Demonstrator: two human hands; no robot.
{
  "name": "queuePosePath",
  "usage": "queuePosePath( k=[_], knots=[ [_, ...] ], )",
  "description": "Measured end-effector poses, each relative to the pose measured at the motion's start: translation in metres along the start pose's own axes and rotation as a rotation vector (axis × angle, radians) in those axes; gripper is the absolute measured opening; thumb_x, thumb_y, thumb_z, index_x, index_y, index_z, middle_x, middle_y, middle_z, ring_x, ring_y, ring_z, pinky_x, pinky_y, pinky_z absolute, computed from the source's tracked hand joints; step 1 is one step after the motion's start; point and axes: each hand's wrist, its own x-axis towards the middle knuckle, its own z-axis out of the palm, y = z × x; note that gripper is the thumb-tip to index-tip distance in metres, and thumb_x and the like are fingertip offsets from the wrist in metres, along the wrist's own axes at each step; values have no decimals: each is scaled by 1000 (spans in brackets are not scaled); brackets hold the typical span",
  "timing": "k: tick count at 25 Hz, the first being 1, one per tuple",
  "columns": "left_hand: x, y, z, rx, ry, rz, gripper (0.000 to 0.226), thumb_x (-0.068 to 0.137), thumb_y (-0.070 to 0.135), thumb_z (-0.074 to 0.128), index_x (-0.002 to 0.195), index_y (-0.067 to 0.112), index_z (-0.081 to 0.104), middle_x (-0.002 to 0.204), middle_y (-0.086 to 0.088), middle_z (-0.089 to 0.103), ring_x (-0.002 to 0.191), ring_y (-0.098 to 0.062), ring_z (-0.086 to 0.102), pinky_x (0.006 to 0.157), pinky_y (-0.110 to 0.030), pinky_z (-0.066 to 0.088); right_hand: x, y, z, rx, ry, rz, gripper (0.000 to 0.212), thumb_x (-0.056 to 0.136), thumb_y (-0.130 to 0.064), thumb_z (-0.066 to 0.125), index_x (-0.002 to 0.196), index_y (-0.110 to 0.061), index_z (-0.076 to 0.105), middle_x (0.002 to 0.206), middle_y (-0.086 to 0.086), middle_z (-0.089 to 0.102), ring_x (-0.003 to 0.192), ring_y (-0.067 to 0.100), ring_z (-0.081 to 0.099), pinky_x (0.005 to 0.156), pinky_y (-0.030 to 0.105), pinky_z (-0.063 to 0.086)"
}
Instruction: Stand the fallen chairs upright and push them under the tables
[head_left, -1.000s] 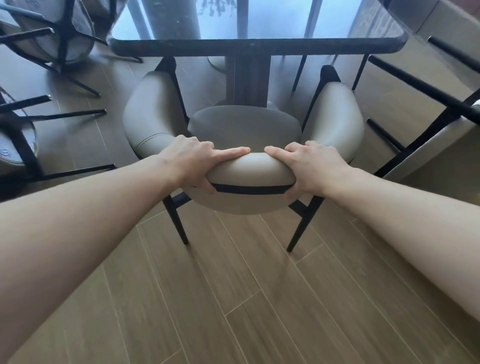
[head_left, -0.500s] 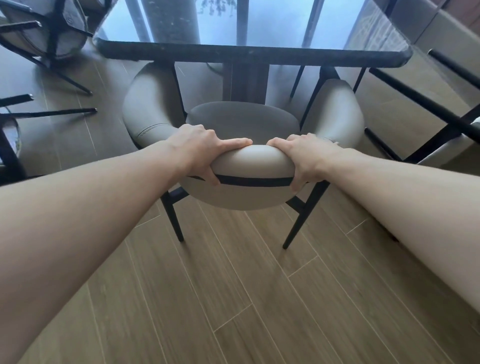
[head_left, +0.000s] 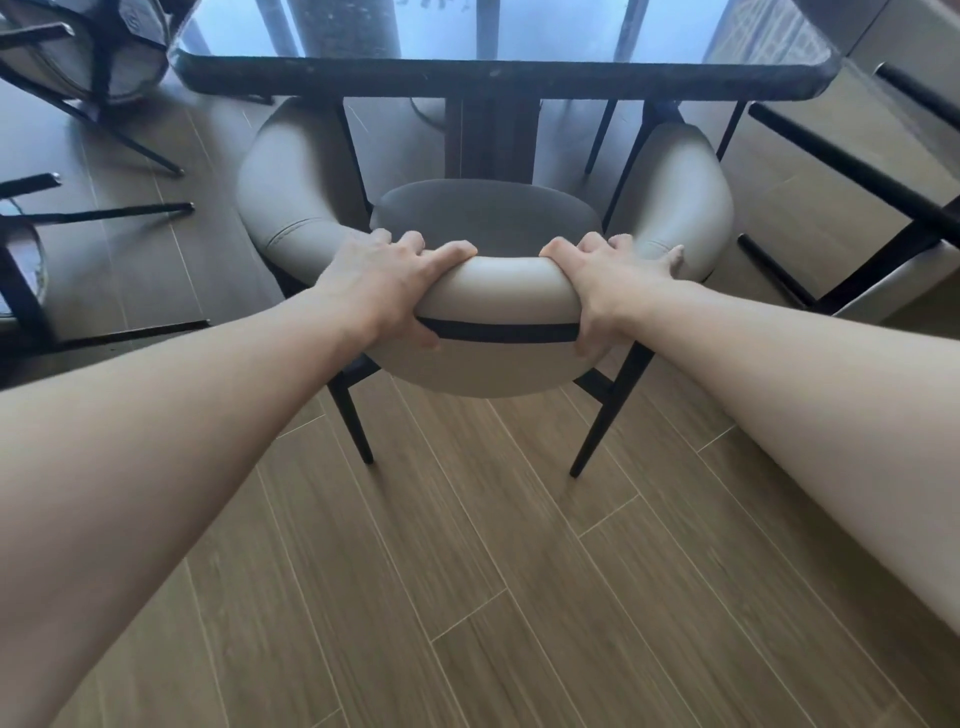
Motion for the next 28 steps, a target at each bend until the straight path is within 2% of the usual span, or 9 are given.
queuePosePath(
  k=[5,9,11,13,16,19,22,24,28],
  knots=[
    [-3,12,5,2,73,-81,95,61,75,76,136,33,37,119,-13,59,110,-38,56,92,-51,47,-5,-16,28,154,184,185,88,74,17,58,145,-23,23,148,10,25,149,48,-6,87,75,45],
    [5,9,2,64,46,-85,92,61,76,74,131,30,36,109,-14,58,100,-37,56,83,-47,49,5,-16,29,222,181,193,91,70,21,57,142,-25,24,149,10,20,147,48,-10,86,75,45],
    [7,16,-1,46,21,-134,90,63,70,78,132,30,36,115,-13,56,109,-36,53,90,-48,46,5,-15,25,220,186,222,88,72,19,58,142,-24,24,149,11,21,148,46,-8,88,75,45],
    [4,23,1,-69,17,-207,88,69,56,81,139,29,35,133,-14,50,129,-37,43,107,-54,36,5,-17,23,199,205,222,87,76,15,60,144,-23,23,151,11,22,149,44,-4,89,74,45],
    [-13,34,9,-299,12,-240,97,79,41,76,157,33,19,166,-13,19,156,-35,6,124,-57,5,1,-15,22,224,174,222,86,80,6,62,149,-21,20,156,8,20,151,38,-5,98,77,35],
    [-50,45,2,-721,74,-232,93,86,30,72,160,32,16,170,-11,8,157,-27,0,126,-47,8,-22,-27,23,352,121,240,94,82,-8,64,156,-25,8,166,1,0,153,31,-13,112,72,20],
    [-101,61,-17,-1092,207,-255,80,90,18,68,157,27,24,162,-3,27,141,-4,25,110,-15,20,-62,-49,14,646,139,252,78,86,-18,62,152,-19,21,163,4,11,151,32,9,111,59,32],
    [-129,64,-33,-1133,228,-281,74,92,16,67,156,25,29,158,2,31,136,1,30,112,-18,27,-86,-60,-3,930,149,218,58,88,-24,61,141,-16,38,149,7,35,131,28,40,93,36,42],
    [-184,54,-91,-1283,342,-397,57,95,17,63,148,28,43,150,11,46,135,-8,45,105,-22,36,-155,-83,-59,1230,170,-17,48,89,-27,63,136,-23,52,132,0,57,108,15,56,72,21,40]
  ],
)
